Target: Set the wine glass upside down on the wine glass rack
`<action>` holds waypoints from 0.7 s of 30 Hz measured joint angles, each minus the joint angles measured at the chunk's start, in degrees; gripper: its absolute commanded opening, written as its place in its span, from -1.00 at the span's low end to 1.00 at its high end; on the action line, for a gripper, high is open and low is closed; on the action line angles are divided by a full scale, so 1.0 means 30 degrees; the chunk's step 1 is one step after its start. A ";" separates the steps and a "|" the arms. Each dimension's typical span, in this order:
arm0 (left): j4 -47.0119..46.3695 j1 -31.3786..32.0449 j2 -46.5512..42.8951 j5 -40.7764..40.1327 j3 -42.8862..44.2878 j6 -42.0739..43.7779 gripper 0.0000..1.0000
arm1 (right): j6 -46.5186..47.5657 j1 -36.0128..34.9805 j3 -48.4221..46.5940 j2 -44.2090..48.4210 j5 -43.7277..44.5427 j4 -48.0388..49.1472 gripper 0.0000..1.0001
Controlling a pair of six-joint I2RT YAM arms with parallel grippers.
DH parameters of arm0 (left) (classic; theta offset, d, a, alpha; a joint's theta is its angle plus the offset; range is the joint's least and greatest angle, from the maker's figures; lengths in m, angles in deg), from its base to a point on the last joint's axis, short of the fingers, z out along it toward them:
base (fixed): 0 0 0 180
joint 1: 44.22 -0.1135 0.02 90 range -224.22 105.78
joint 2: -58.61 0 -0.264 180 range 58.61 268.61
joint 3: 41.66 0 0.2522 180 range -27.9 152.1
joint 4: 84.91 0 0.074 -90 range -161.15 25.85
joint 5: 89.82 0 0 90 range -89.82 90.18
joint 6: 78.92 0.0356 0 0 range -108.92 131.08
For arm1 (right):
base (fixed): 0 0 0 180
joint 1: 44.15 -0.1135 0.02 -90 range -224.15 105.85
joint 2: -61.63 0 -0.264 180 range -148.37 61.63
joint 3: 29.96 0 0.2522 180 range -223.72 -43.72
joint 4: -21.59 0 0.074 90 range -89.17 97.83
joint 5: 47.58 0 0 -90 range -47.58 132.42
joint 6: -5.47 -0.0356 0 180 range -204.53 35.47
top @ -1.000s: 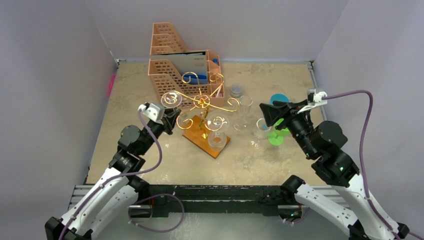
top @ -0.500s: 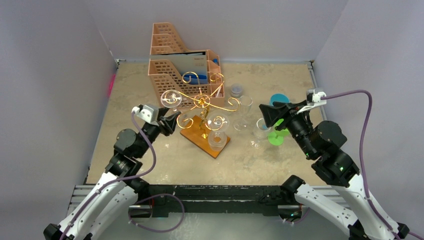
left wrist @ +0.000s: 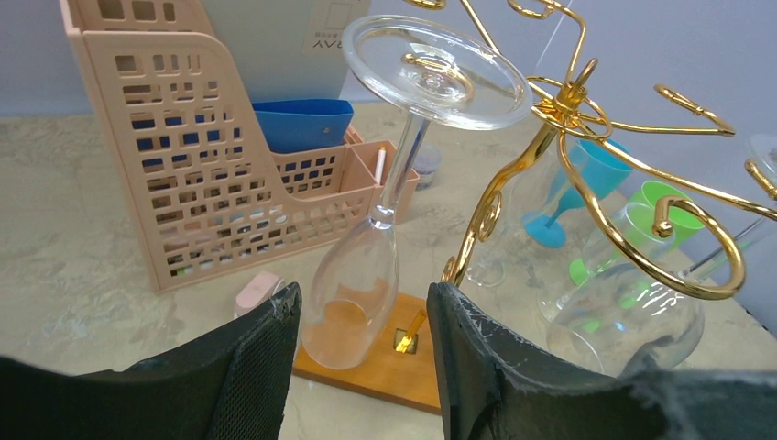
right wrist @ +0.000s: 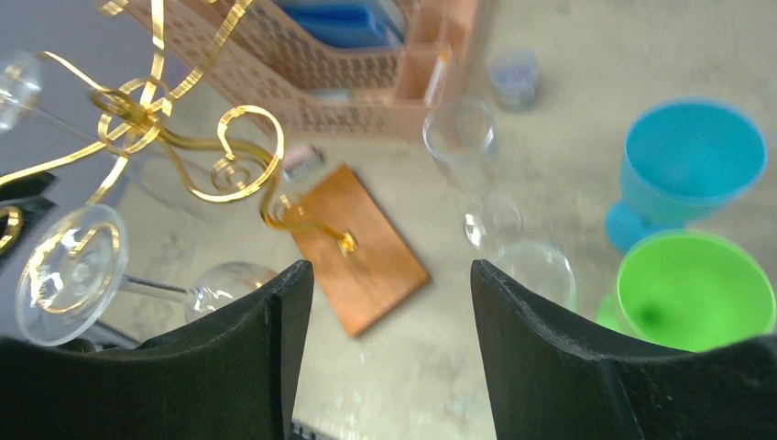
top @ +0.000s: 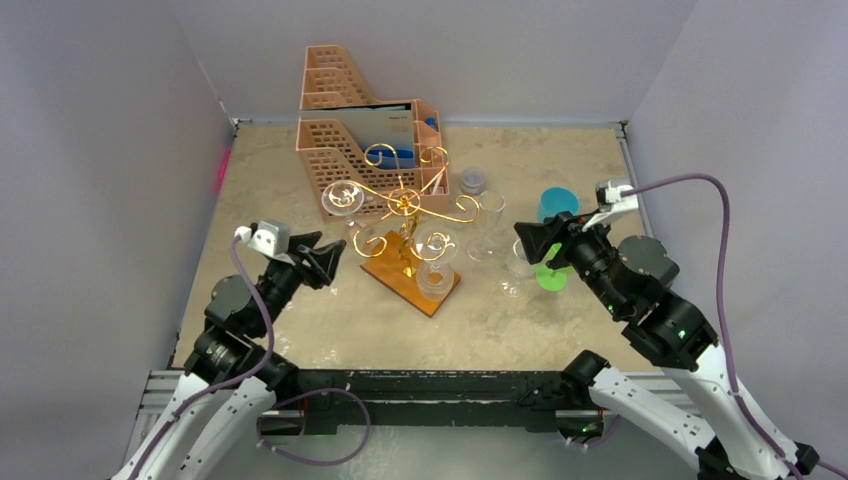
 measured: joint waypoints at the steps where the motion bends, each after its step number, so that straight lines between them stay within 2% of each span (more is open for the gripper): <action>1: 0.0517 0.0000 -0.0036 -0.0073 0.0299 -0.0117 0.04 | -0.0379 0.0000 -0.0984 -0.0867 0.0073 -0.1333 0.29; 4: 0.2331 0.0000 -0.0044 -0.0546 0.1355 -0.0721 0.06 | -0.1421 0.0000 -0.3526 -0.3592 0.0423 -0.4109 0.25; 9: 0.3949 0.0000 -0.0036 -0.1443 0.1829 -0.1661 0.06 | -0.2455 0.0000 -0.3679 -0.6018 0.0510 -0.5894 0.23; 14: 0.4823 0.0000 0.0175 -0.1639 0.1829 -0.2055 0.05 | -0.3220 0.0000 -0.3694 -0.7104 0.0947 -0.6018 0.18; 21: 0.4991 0.0000 0.0780 -0.1639 0.1829 -0.2390 0.05 | -0.3971 0.0051 -0.4371 -0.9034 0.3927 -0.4415 0.19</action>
